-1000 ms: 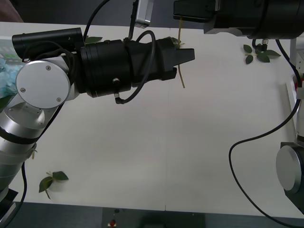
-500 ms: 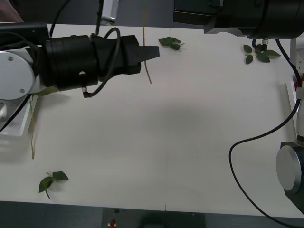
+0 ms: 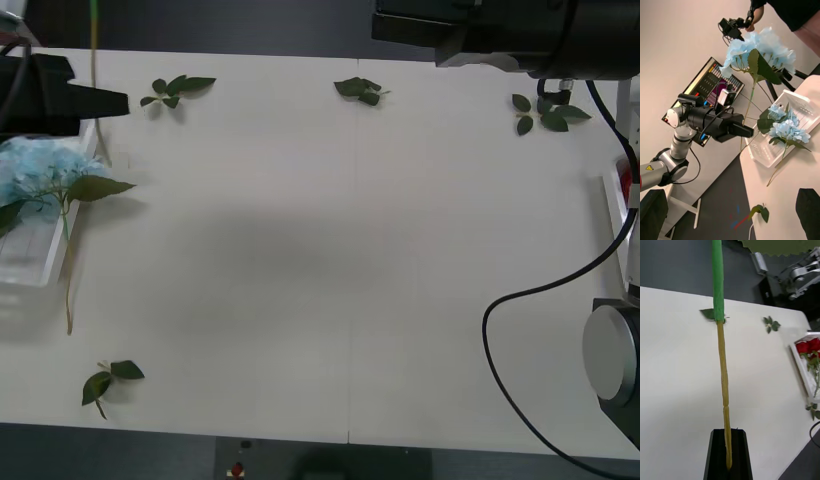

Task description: Put the red flowers into the right box and the blue flowers into the left box

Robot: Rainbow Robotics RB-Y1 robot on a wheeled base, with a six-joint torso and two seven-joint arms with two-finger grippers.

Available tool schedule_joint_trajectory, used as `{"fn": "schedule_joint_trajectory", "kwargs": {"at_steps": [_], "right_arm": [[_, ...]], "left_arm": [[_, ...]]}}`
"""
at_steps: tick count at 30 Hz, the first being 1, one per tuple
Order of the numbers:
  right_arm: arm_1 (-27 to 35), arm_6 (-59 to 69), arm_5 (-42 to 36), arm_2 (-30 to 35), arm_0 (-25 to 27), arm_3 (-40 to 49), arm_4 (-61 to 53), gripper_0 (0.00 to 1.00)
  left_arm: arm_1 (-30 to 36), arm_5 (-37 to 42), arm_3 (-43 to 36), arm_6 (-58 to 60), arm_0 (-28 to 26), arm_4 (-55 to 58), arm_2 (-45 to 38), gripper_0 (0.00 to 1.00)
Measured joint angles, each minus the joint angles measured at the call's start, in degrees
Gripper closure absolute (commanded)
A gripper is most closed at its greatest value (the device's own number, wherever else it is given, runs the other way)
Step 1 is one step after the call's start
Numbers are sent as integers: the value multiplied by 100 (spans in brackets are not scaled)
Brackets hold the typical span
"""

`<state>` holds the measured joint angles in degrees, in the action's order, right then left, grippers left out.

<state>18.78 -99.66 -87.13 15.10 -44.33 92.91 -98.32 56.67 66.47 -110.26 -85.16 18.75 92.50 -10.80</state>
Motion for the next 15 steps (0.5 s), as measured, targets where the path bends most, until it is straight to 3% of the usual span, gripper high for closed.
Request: {"fn": "schedule_joint_trajectory", "kwargs": {"at_steps": [7, 15], "right_arm": [[406, -1, 1, 16, 3, 1, -4, 0], [807, -17, -1, 5, 268, 12, -324, 0]], "left_arm": [[858, 623, 959, -574, -742, 19, -793, 100], [1355, 728, 2181, -1543, -1819, -159, -1478, 100]]}}
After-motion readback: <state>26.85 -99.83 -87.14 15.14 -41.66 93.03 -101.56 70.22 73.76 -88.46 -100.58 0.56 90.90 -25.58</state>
